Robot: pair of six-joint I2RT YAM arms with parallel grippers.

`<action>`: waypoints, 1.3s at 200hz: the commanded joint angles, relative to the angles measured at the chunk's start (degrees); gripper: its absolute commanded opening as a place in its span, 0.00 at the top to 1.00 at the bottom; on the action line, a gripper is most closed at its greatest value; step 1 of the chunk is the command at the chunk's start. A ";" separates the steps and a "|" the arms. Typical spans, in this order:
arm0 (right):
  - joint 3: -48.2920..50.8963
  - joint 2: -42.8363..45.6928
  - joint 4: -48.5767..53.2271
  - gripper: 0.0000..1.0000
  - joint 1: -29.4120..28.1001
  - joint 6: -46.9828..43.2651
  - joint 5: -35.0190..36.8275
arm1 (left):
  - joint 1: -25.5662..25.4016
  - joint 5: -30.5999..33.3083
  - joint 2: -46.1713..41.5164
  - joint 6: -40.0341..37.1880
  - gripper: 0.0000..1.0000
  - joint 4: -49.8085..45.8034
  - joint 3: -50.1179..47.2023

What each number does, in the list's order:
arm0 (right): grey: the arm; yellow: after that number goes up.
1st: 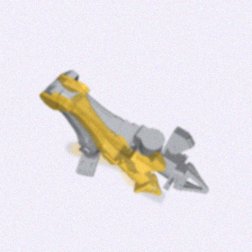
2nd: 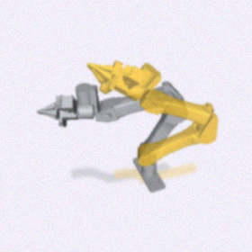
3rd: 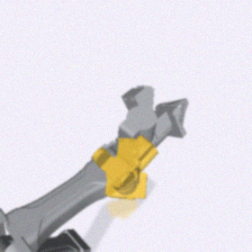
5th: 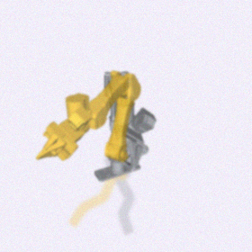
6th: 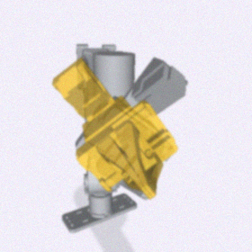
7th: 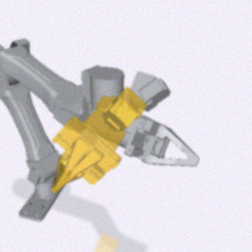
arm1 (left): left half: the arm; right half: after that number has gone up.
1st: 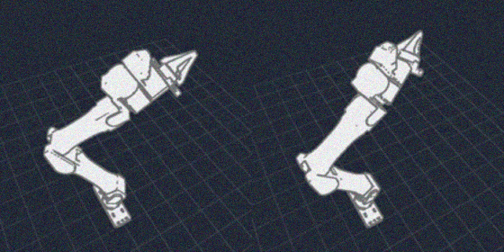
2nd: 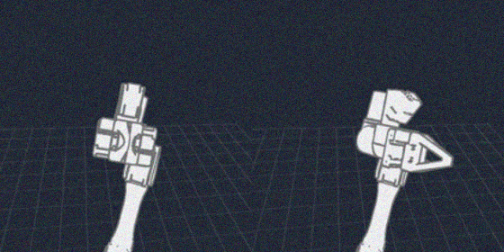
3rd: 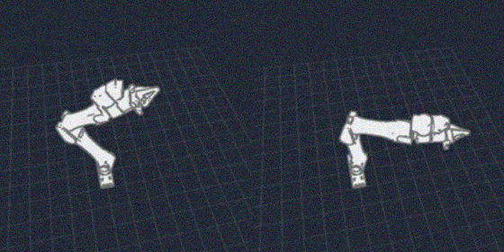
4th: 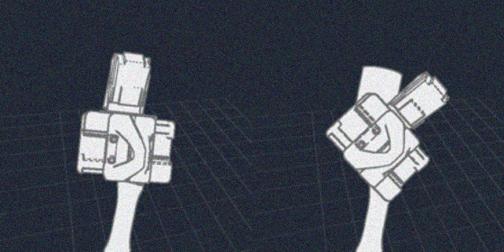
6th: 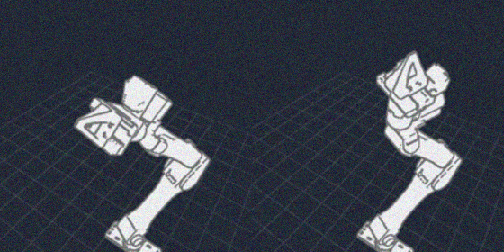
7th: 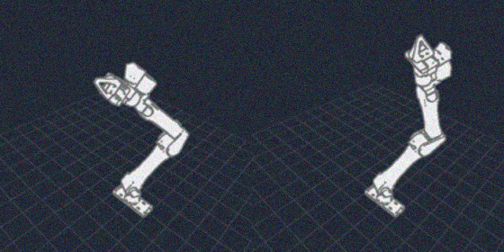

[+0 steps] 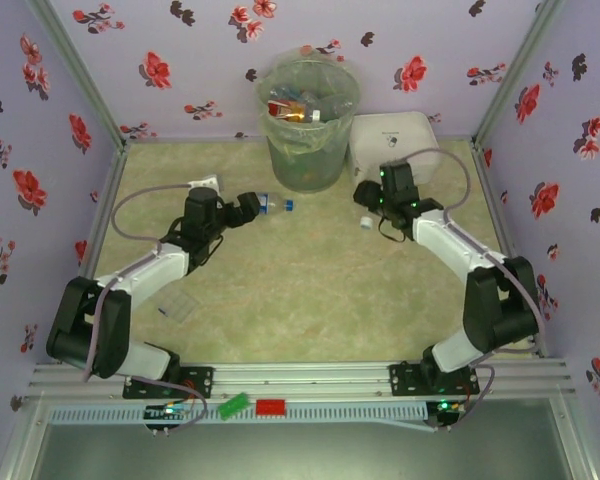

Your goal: Put the plastic bottles in the bin

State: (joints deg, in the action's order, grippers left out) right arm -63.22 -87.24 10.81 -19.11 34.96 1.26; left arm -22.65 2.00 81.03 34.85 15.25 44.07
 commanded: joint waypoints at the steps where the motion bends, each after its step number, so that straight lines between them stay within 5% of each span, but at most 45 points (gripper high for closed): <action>1: -8.19 2.12 0.00 0.54 0.24 -5.79 -1.83 | 1.68 0.96 -0.61 3.03 0.00 2.51 -1.25; 52: -30.26 -6.28 -0.10 0.55 0.17 -10.66 -6.34 | 3.58 -0.31 -3.43 6.09 0.00 1.74 -5.65; 164: -77.89 -41.78 5.35 0.55 -0.66 -11.07 -12.59 | 3.59 -1.72 -11.56 4.97 0.00 -4.61 -8.57; 190: -79.45 -44.00 4.52 0.45 -0.82 -10.89 -13.04 | 3.67 -1.74 -12.66 4.79 0.00 -6.24 -8.64; 228: -80.64 -42.63 4.00 0.02 -0.93 -11.13 -12.10 | 3.65 -1.73 -13.00 7.57 0.00 -6.29 -8.48; 260: -79.48 -37.70 6.91 0.00 -0.93 -13.87 -11.38 | 3.67 -1.62 -11.80 10.37 0.00 -4.93 -8.37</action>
State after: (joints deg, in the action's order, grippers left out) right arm -141.29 -130.76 16.62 -19.66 23.73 -10.55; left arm -19.44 0.86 68.97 42.26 9.78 36.14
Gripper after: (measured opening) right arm 0.995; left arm 0.996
